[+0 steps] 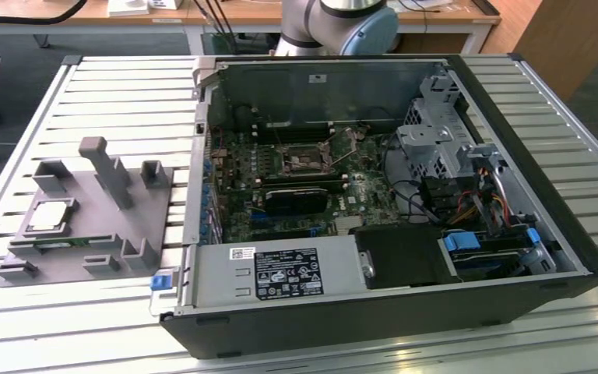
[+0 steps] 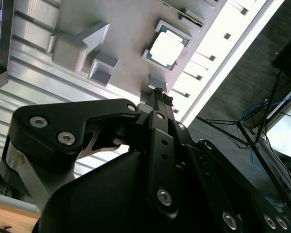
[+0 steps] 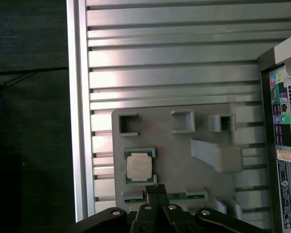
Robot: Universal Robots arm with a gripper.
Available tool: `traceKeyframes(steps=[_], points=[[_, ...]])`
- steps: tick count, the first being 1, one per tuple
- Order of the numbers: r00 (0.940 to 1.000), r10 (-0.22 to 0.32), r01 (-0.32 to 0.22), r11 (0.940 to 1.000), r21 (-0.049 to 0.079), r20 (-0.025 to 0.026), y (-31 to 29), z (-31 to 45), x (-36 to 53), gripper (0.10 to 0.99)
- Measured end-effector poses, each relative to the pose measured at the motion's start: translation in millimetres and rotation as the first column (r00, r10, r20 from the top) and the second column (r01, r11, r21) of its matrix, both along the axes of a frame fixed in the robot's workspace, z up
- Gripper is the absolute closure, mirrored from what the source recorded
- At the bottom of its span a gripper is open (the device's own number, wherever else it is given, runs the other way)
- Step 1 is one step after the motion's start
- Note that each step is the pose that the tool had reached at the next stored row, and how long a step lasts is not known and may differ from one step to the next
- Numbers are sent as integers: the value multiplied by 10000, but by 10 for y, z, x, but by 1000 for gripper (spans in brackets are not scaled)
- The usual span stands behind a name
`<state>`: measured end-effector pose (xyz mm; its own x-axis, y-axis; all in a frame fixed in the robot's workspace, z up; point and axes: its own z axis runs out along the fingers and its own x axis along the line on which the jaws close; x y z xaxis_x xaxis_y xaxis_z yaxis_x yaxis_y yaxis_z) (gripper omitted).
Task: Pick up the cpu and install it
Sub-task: 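Pick up the cpu and move it towards the insertion slot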
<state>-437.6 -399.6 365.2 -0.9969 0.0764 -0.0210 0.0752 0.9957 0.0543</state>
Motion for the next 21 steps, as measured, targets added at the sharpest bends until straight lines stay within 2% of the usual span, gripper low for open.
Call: traceKeyframes(steps=[17,21], points=[[10000,0,0,10000,-1,-1,-7,-153,0,976],[10000,0,0,10000,3,-39,-25,-184,0,976]])
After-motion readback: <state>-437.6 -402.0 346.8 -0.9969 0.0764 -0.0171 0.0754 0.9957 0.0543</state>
